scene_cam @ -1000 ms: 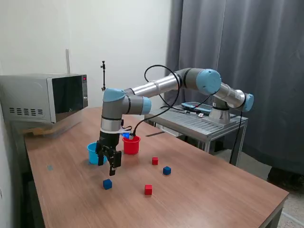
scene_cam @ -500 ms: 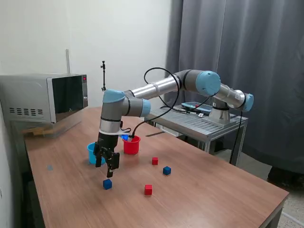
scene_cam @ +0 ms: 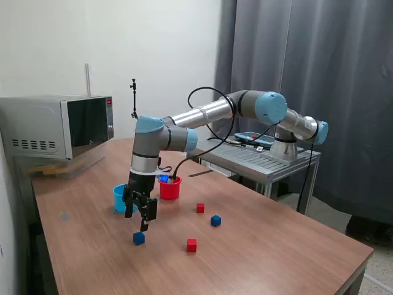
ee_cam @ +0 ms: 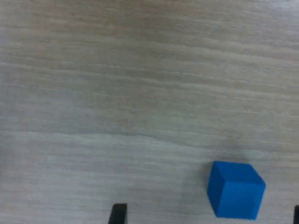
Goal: Place red objects in the red bin, and blue objects in the blue bin.
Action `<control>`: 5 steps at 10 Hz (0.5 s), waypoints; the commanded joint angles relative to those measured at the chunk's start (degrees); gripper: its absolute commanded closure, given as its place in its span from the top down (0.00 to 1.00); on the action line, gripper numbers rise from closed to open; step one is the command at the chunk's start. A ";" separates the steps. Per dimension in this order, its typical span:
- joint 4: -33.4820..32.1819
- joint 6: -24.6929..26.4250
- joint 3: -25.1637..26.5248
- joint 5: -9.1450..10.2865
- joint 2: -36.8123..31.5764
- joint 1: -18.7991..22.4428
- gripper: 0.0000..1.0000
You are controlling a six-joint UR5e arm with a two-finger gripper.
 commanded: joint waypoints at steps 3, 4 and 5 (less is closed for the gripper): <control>-0.27 0.11 -0.13 0.39 1.12 0.33 1.00; -0.35 0.11 -0.13 0.74 1.21 0.33 1.00; -0.70 0.11 -0.21 0.75 1.21 0.42 1.00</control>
